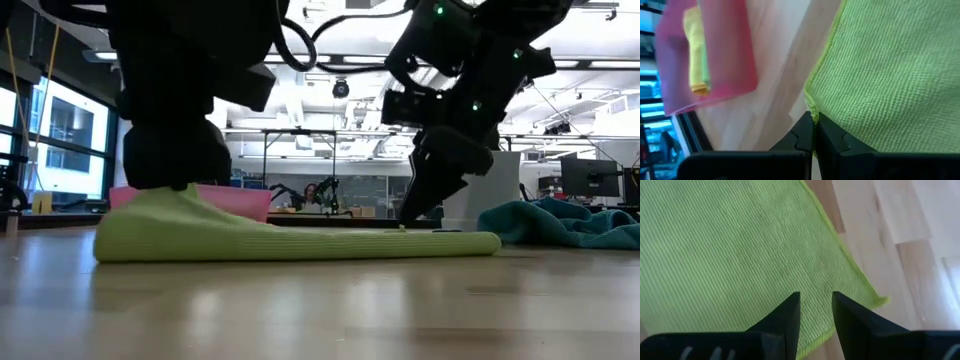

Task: Roll microfiber towels into tight, uniform cylinder then place into a basket
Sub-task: Roll the light green microfiber cloth

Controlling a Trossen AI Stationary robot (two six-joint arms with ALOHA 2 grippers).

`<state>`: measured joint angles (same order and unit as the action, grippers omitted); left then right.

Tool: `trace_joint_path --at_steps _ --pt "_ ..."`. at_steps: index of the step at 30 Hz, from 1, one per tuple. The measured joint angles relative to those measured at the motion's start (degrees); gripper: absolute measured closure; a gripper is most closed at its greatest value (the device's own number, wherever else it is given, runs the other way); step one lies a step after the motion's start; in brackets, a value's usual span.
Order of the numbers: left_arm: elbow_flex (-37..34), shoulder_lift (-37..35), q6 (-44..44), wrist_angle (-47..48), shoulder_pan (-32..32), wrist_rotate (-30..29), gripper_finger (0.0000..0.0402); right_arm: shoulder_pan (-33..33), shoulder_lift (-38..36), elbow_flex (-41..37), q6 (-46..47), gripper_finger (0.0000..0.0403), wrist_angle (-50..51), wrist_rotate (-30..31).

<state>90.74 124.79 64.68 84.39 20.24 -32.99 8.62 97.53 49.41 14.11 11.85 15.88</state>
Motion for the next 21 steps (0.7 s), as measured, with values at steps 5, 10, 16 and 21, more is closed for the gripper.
trace_joint_path --at_steps 5,10,16,21 --pt "0.0 0.0 -1.2 -2.4 -0.2 1.6 0.0400 0.0 1.4 0.0 0.4 0.0298 -0.2 0.0" --pt "0.0 0.0 -0.1 -2.5 -0.3 0.4 0.0377 0.0 1.6 0.0 0.4 0.0298 -0.3 0.0" --pt "0.0 0.0 -1.8 -1.6 -1.0 0.8 0.0300 0.0 1.6 0.0 0.4 0.0298 -0.4 0.0" --pt "0.0 0.0 -1.8 3.3 -2.0 0.8 0.0239 0.0 1.6 0.0 0.5 0.0298 -0.3 -1.6"
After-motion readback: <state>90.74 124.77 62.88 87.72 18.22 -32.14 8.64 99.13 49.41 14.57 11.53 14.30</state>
